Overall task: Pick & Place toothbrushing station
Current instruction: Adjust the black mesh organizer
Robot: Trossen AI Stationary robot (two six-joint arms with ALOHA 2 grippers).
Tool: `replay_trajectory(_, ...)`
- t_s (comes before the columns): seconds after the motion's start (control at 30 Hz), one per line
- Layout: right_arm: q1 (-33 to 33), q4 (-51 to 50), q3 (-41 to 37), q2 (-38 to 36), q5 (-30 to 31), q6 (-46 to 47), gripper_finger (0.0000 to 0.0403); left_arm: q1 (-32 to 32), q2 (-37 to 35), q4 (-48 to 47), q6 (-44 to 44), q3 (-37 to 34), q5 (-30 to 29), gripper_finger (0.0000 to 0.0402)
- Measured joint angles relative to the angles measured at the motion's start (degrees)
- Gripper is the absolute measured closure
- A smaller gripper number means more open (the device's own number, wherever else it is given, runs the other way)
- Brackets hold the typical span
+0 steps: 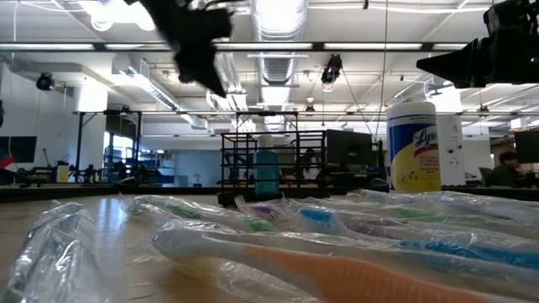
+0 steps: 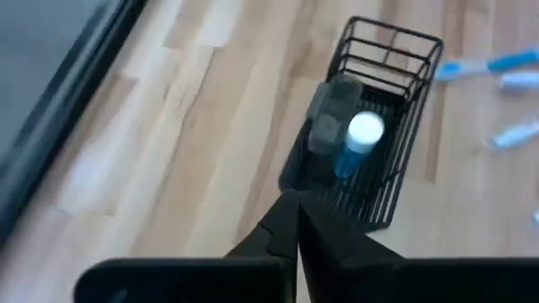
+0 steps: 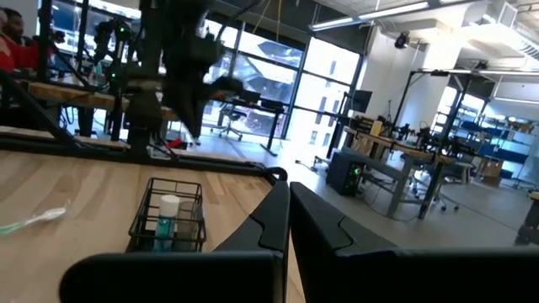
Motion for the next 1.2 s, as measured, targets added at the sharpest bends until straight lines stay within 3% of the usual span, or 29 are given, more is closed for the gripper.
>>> replay_trajectory(0.2, 0.0, 0.87, 0.02, -0.07, -4.56, 4.29, 0.0394, 0.27, -13.88, 34.34, -17.89, -31.24, -5.33, 0.0397)
replay_trajectory(0.3, 0.0, 1.97, 0.02, 0.44, -10.96, 4.84, 0.0394, 0.21, -14.55, 47.06, -21.86, -40.13, -5.45, 0.0397)
replay_trajectory(0.4, 0.02, 4.0, -0.01, 2.42, -12.62, 6.45, 0.0394, 0.02, -12.66, 53.31, -24.24, -44.34, -6.62, 0.0398)
replay_trajectory(0.6, 0.02, 9.34, 0.02, 12.32, -12.64, 10.6, 0.0394, -0.28, -6.02, 54.5, -27.41, -44.08, -8.12, 0.0399)
replay_trajectory(0.9, 3.28, 24.03, 0.02, 35.72, -12.61, 23.88, 0.0394, -2.2, 9.37, 54.52, -25.7, -33.12, -10.25, 0.0399)
replay_trajectory(1.03, 11.28, 33.7, -0.01, 47.67, -5.71, 27.19, 0.0394, -2.12, 13.69, 54.35, -25.97, -30.28, -11.71, 0.0399)
replay_trajectory(1.13, 16.92, 44.38, 0.4, 56.68, 2.48, 25.0, 0.0394, -2.12, 15.99, 53.81, -27.87, -29.48, -11.72, 0.0399)
replay_trajectory(1.2, 18.23, 49.58, 2.71, 62.09, 3.48, 22.32, 0.0394, -2.14, 16.98, 53.72, -29.53, -29.43, -12.21, 0.0399)
